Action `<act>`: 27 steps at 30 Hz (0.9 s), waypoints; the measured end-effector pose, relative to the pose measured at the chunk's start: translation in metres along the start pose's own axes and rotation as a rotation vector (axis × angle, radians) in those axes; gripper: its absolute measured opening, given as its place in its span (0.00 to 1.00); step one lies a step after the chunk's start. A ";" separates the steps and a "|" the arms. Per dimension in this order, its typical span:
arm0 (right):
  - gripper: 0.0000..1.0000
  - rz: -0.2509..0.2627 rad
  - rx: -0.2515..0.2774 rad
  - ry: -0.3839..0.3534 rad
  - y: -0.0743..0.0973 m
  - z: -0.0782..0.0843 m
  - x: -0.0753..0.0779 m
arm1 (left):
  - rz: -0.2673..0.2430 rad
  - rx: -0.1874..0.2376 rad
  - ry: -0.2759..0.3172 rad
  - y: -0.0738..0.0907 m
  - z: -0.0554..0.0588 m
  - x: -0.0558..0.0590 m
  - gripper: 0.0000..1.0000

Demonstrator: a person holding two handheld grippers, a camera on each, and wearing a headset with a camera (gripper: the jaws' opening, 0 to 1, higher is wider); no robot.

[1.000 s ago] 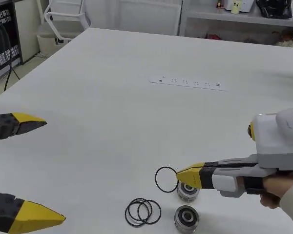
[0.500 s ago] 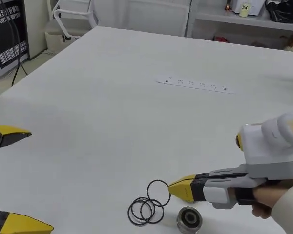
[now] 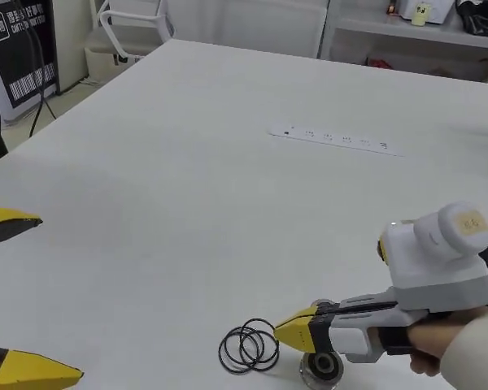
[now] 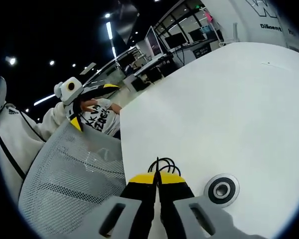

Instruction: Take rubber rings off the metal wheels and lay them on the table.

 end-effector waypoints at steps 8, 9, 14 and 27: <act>0.00 0.023 -0.021 -0.011 -0.005 0.003 0.008 | -0.005 -0.005 0.013 0.000 0.003 -0.001 1.00; 0.00 0.025 -0.022 -0.011 -0.006 0.004 0.009 | -0.006 -0.005 0.014 0.000 0.003 -0.001 1.00; 0.00 0.042 -0.028 -0.003 -0.008 0.005 0.011 | -0.009 -0.007 0.019 0.000 0.004 -0.002 1.00; 0.03 0.076 -0.045 0.057 -0.012 0.005 0.013 | -0.008 -0.015 0.023 0.000 0.005 -0.001 1.00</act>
Point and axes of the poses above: the centre of the closed fingertips' face, and the gripper's own axes: y roughly backward along the fingers, x roughly to its right, z roughly out of its underside, the point moved 7 cm from there along y, roughly backward along the fingers, and after that the axes turned 10 degrees about z, right-handed, at the moved point
